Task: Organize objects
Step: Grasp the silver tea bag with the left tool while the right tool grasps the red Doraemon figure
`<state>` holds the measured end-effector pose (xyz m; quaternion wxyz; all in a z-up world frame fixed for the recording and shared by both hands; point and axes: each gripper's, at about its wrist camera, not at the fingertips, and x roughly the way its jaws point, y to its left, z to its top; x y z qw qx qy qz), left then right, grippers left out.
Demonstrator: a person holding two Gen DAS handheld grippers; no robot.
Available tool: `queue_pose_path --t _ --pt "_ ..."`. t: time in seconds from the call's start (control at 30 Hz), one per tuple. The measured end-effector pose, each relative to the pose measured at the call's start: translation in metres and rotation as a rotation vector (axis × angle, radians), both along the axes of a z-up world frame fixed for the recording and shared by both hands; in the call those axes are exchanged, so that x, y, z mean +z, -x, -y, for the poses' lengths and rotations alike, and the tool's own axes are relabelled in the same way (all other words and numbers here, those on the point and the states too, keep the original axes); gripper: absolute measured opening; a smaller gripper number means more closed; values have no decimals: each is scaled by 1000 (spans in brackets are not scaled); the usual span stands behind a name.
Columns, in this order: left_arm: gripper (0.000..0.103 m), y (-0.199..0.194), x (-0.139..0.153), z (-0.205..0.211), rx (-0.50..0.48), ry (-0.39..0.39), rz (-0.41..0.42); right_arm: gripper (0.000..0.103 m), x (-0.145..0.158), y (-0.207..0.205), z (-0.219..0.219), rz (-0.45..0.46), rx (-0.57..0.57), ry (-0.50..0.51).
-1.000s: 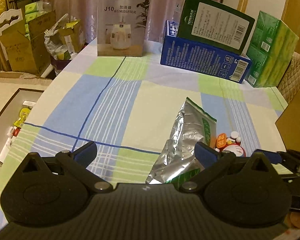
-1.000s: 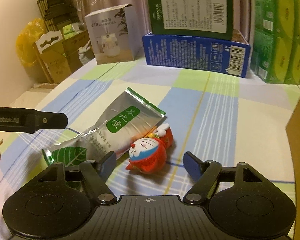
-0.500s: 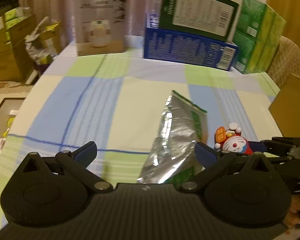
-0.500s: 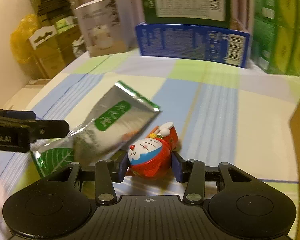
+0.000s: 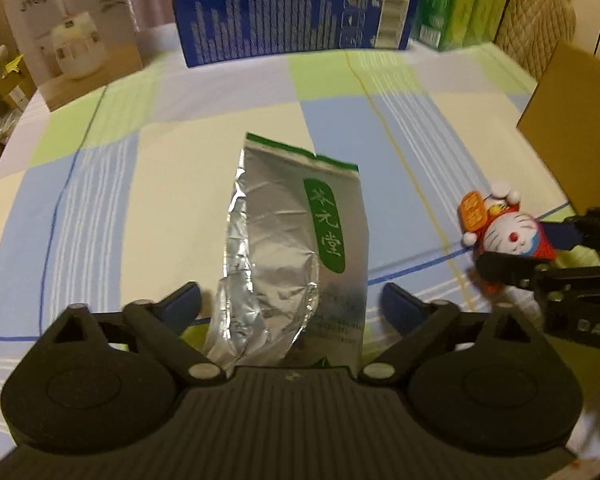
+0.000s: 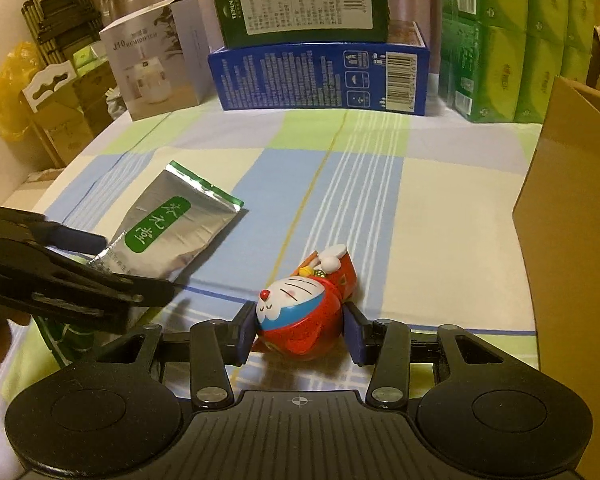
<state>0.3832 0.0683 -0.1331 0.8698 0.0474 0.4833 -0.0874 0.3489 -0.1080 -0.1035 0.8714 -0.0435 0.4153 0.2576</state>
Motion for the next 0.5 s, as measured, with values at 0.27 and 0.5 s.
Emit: queue_pose_path --t 0.27,0.5 --pt "67 1 1 -1 4 -12 0 42 1 1 -5 -11 24 -19" --pt "46 10 11 5 -15 -10 -14 42 6 6 -5 -5 36 -34"
